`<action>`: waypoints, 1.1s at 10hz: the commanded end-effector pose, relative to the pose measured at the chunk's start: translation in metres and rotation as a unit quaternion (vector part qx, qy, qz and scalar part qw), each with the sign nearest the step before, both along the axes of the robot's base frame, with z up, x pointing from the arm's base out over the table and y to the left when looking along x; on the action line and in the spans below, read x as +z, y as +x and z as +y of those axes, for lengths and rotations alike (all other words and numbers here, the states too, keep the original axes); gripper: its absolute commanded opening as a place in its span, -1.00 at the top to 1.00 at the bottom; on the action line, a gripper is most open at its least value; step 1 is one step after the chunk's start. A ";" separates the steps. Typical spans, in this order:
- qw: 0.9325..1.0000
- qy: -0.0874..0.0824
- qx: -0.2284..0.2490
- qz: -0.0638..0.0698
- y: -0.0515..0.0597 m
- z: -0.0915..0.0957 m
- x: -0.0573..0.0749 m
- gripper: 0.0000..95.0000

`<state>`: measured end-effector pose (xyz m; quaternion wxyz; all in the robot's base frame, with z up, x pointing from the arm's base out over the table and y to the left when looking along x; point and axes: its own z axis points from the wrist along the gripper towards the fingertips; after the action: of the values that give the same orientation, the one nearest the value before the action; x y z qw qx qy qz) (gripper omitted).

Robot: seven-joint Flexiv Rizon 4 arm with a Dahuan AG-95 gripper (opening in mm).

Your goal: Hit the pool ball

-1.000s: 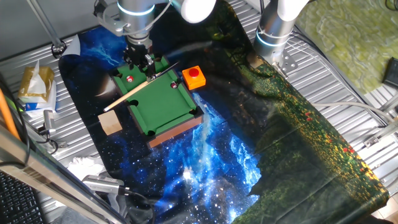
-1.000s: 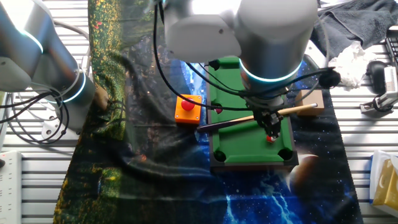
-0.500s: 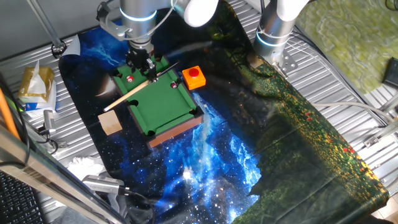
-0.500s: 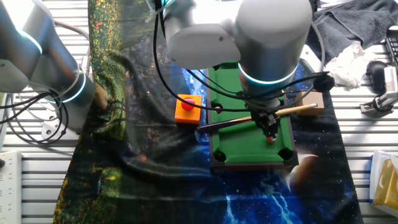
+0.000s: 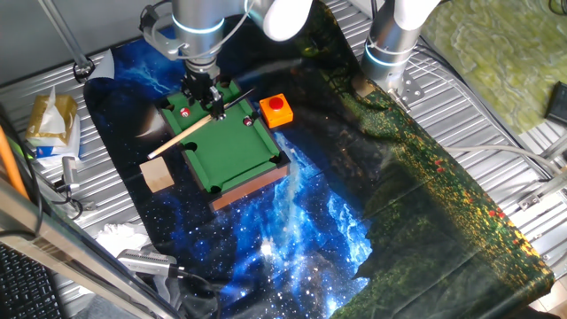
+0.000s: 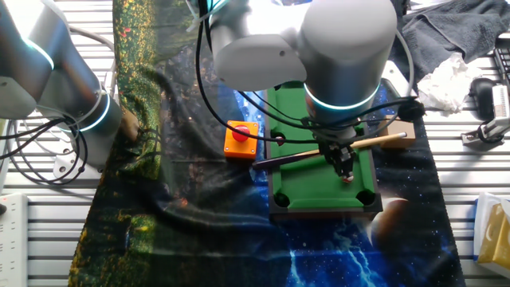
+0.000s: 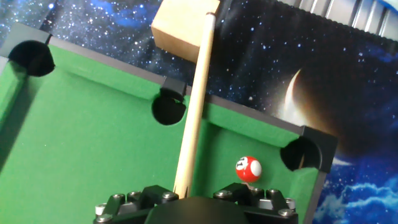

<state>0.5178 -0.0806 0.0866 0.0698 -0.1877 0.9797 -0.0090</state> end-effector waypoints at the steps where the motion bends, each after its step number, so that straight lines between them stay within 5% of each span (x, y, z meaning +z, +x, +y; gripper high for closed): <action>1: 1.000 0.001 -0.011 -0.001 0.001 0.001 -0.006 -0.60; 8: 0.999 0.001 -0.038 -0.002 0.001 0.005 -0.014 -0.60; 9: 0.999 0.000 -0.040 -0.003 0.001 0.006 -0.015 -0.20; 11: 0.999 -0.002 -0.038 -0.003 0.001 0.006 -0.015 -0.20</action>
<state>0.5197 -0.0744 0.0701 0.0721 -0.1502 0.9859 -0.0141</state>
